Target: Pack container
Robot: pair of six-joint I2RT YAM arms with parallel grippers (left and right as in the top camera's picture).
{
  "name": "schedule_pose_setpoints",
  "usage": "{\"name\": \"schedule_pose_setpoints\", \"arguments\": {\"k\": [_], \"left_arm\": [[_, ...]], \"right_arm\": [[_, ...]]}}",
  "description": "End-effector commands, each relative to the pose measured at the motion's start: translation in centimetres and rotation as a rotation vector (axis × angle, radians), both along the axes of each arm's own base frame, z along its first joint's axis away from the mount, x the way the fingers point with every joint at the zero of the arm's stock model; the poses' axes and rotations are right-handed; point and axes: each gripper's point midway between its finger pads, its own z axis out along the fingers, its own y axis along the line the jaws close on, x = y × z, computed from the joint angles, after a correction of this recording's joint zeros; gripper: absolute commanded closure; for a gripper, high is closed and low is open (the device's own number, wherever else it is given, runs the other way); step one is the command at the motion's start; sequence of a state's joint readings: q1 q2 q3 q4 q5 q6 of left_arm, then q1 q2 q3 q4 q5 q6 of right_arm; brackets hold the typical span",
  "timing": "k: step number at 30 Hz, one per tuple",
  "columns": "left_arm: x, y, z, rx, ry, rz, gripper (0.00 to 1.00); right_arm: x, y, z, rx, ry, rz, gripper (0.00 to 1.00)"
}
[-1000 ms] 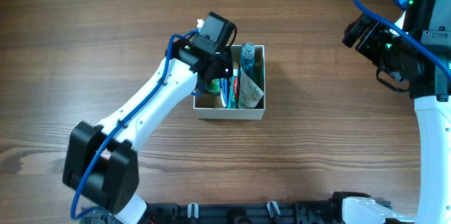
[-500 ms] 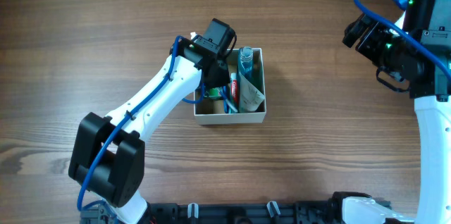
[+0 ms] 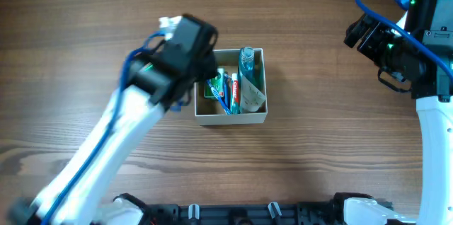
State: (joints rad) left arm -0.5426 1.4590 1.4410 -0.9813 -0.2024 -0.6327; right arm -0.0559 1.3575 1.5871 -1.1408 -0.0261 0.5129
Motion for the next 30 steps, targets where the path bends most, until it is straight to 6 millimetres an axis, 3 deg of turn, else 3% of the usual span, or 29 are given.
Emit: {"name": "schedule_pose_setpoints", "arguments": {"k": [1, 3, 7, 14, 24, 30], "left_arm": [[-3.2, 7.0, 6.7, 0.18, -0.194, 0.112, 0.0], [-5.3, 8.7, 8.9, 0.164, -0.248, 0.133, 0.0], [-7.9, 10.3, 12.0, 0.09, -0.352, 0.15, 0.0], [-11.1, 12.0, 14.2, 0.04, -0.432, 0.137, 0.0], [-11.5, 12.8, 14.7, 0.181, -0.461, 0.043, 0.0], [-10.9, 13.6, 15.1, 0.164, -0.469, 0.045, 0.0]], "right_arm": [[0.2, 0.1, 0.7, 0.014, -0.021, -0.006, 0.0], [0.2, 0.1, 0.7, 0.014, -0.021, -0.006, 0.0], [0.2, 0.1, 0.7, 0.014, -0.021, -0.006, 0.0], [0.2, 0.1, 0.7, 0.014, -0.021, -0.006, 0.0], [0.2, 0.1, 0.7, 0.014, -0.021, -0.006, 0.0], [0.2, 0.1, 0.7, 0.014, -0.021, -0.006, 0.0]]}}
